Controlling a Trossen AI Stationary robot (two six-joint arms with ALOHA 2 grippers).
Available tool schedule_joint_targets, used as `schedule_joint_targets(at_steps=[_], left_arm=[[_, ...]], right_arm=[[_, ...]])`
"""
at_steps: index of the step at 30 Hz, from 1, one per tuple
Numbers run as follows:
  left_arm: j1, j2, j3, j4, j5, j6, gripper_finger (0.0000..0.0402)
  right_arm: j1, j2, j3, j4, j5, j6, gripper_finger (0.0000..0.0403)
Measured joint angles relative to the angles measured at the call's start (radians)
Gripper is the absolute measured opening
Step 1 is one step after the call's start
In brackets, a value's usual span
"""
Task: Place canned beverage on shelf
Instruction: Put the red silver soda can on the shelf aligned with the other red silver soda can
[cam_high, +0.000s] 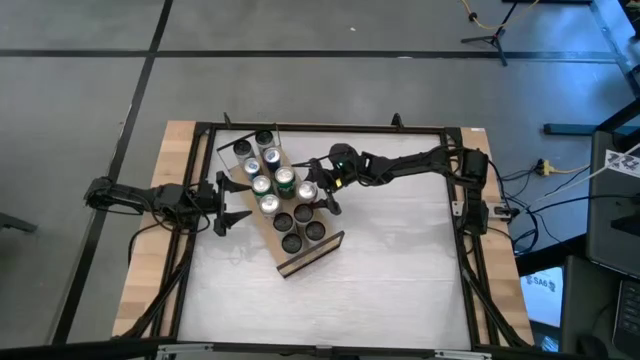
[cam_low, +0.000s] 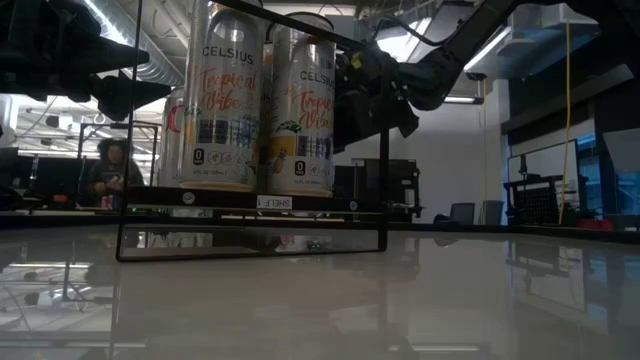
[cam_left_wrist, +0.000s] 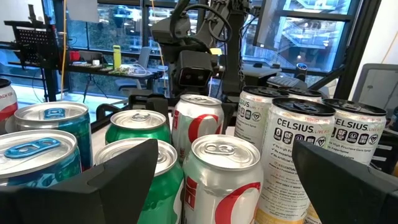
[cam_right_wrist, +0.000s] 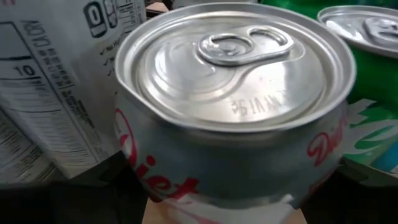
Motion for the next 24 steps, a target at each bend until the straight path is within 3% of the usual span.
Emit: schedule_joint_targets(at_steps=[18, 24], left_arm=[[0.000, 0.000, 0.000, 0.000, 0.000, 0.000, 0.0362], [0.000, 0.000, 0.000, 0.000, 0.000, 0.000, 0.0362]], right_arm=[[0.000, 0.000, 0.000, 0.005, -0.049, 0.000, 0.0308], [0.000, 0.000, 0.000, 0.006, -0.055, 0.000, 0.0330]])
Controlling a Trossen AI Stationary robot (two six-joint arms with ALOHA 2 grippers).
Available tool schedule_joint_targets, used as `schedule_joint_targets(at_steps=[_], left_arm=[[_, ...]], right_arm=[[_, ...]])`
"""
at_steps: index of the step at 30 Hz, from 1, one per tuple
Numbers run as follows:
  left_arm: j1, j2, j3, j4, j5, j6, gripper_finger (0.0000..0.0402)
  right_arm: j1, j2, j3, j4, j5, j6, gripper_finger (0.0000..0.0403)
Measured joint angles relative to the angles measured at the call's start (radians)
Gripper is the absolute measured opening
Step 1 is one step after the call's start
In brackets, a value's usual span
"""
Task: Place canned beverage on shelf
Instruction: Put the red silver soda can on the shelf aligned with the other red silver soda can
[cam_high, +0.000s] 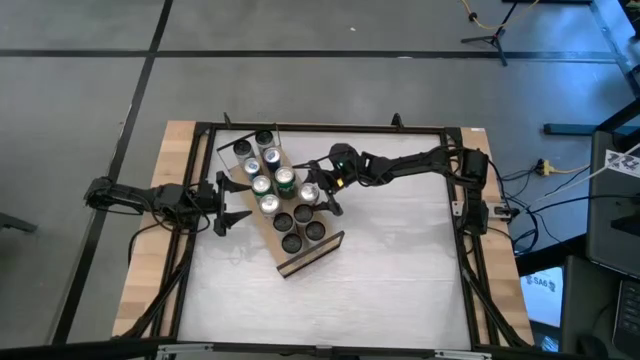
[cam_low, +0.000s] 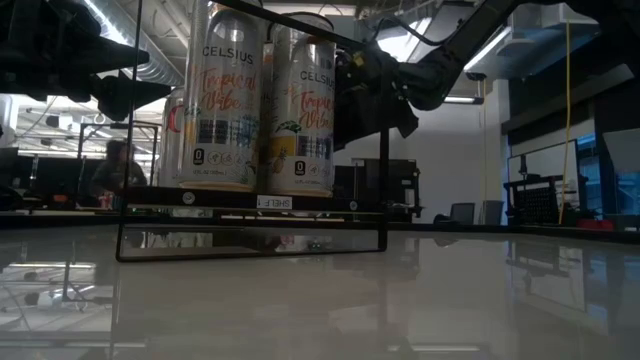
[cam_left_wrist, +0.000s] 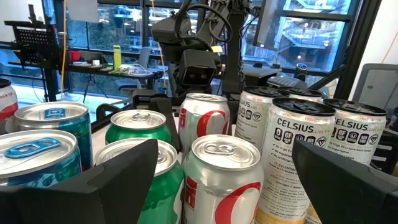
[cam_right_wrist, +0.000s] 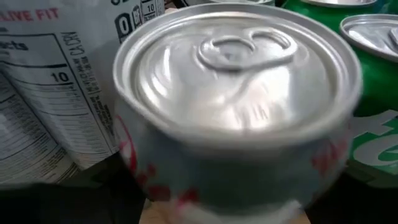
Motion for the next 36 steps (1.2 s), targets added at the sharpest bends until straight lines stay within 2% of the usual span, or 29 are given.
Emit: schedule_joint_targets(at_steps=[7, 25, 36], left_arm=[[0.000, 0.000, 0.000, 0.000, 0.000, 0.000, 0.0362], [0.000, 0.000, 0.000, 0.000, 0.000, 0.000, 0.0362], [0.000, 0.000, 0.000, 0.000, 0.000, 0.000, 0.0362]], right_arm=[[0.000, 0.000, 0.000, 0.008, -0.005, 0.000, 0.0355], [-0.003, -0.007, 0.000, 0.020, -0.006, 0.029, 0.0355], [-0.036, -0.081, 0.000, -0.164, 0.008, 0.005, 0.0356]])
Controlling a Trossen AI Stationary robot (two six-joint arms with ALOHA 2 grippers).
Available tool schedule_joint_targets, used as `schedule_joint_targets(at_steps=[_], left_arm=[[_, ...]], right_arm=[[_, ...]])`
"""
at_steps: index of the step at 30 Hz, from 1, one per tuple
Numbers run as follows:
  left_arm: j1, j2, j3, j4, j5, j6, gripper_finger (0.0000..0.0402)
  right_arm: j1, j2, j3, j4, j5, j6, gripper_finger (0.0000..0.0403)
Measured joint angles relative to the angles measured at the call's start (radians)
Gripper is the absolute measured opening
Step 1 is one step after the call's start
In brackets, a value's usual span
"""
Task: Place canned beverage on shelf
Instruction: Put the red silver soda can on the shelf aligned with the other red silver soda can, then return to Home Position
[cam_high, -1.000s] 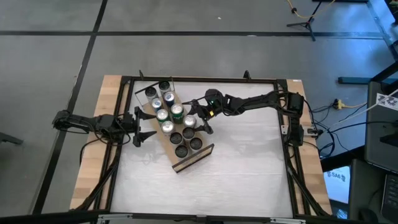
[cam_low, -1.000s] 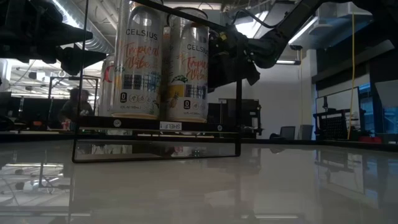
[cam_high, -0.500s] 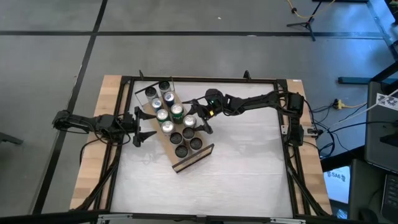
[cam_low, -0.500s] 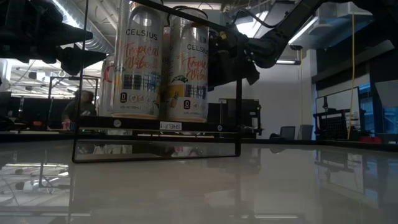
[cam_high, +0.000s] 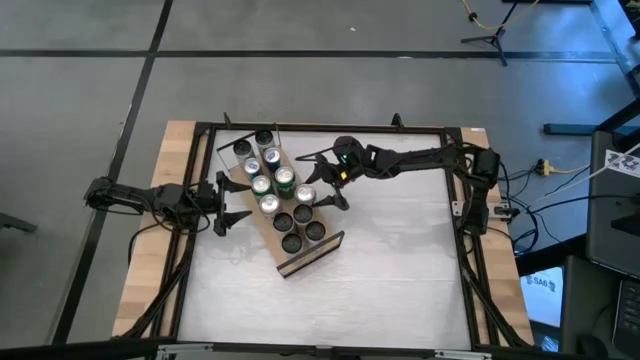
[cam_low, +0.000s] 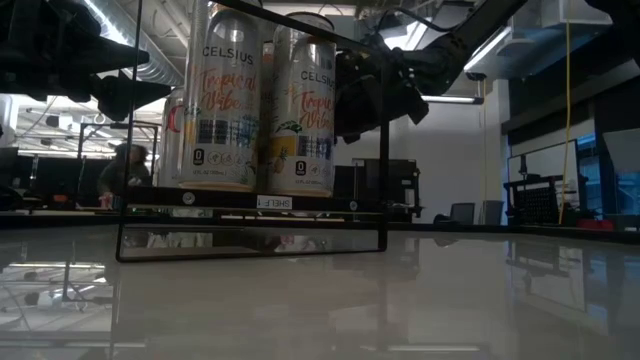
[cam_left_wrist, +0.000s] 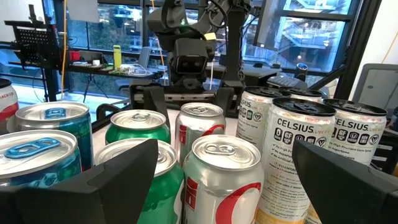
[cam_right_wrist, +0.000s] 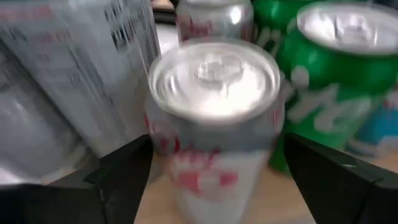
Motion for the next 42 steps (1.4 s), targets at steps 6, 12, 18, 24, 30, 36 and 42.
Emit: schedule_joint_targets(at_steps=[6, 12, 18, 24, 30, 36, 42], left_arm=[[0.000, 0.000, 0.000, 0.000, 0.000, 0.000, 0.0362], [0.000, 0.000, 0.000, 0.000, 0.000, 0.000, 0.0362], [0.000, 0.000, 0.000, 0.000, 0.000, 0.000, 0.0362], [0.000, 0.000, 0.000, 0.000, 0.000, 0.000, 0.0362], [0.000, 0.000, 0.000, 0.000, 0.000, 0.000, 0.0362], [0.000, 0.000, 0.000, 0.000, 0.000, 0.000, 0.0362], [0.000, 0.000, 0.000, 0.000, 0.000, 0.000, 0.0362]], right_arm=[[-0.007, -0.002, 0.000, -0.050, 0.010, -0.008, 0.0356], [-0.011, -0.002, 0.000, -0.102, 0.019, -0.029, 0.0356], [-0.028, -0.024, -0.001, -0.200, 0.049, -0.032, 0.0356], [-0.045, -0.068, -0.001, -0.323, 0.121, -0.080, 0.0356], [-0.043, -0.074, -0.001, -0.338, 0.188, -0.082, 0.0356], [-0.028, -0.067, -0.004, -0.267, 0.207, -0.042, 0.0356], [0.005, -0.067, -0.004, -0.207, 0.248, -0.029, 0.0356]])
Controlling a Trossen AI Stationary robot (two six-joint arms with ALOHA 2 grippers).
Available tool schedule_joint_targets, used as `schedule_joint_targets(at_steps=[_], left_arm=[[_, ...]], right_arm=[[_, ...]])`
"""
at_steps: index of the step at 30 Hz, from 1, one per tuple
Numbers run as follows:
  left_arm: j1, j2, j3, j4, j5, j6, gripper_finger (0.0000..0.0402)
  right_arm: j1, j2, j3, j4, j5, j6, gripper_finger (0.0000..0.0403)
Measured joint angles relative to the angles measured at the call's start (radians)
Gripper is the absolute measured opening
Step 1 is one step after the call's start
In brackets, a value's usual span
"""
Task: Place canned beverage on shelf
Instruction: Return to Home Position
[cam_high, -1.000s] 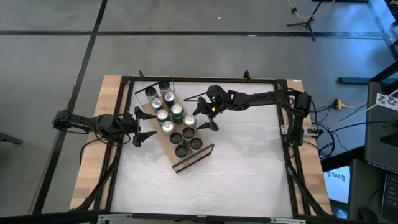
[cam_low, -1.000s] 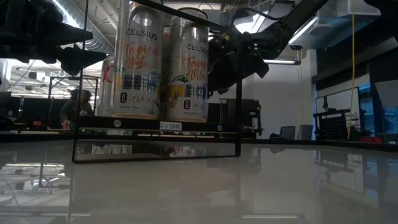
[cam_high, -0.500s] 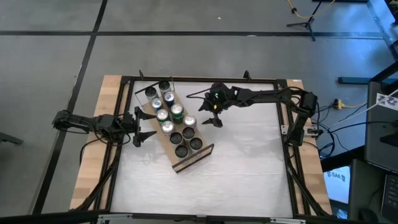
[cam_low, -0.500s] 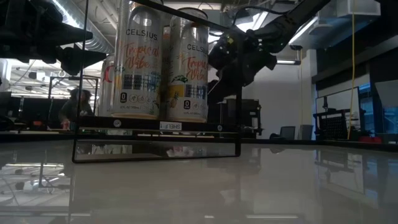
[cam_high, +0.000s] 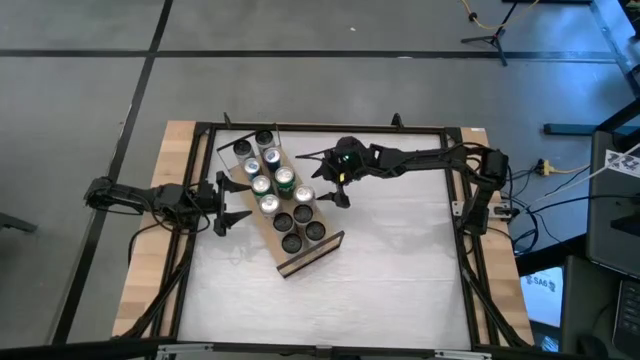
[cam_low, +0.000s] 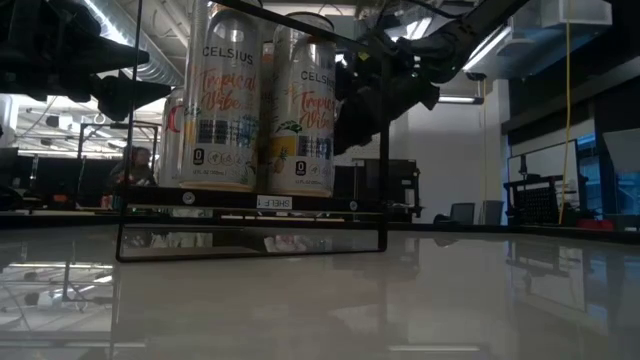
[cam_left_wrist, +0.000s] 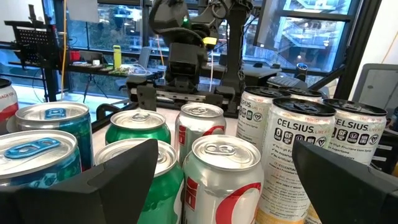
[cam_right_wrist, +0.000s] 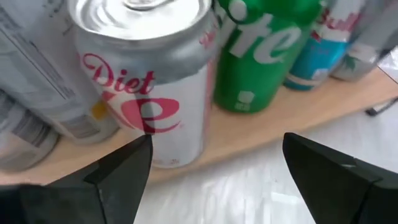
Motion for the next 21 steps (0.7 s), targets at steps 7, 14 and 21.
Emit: schedule_joint_targets(at_steps=[7, 14, 21], left_arm=[[0.000, 0.000, 0.000, 0.000, 0.000, 0.000, 0.0362], [0.000, 0.000, 0.000, 0.000, 0.000, 0.000, 0.0362], [0.000, 0.000, 0.000, 0.000, 0.000, 0.000, 0.0362]], right_arm=[[0.040, 0.000, 0.000, 0.065, 0.047, 0.002, 0.0356], [0.057, 0.003, 0.000, 0.134, 0.084, 0.003, 0.0356], [0.057, 0.028, 0.002, 0.151, 0.094, 0.011, 0.0356]])
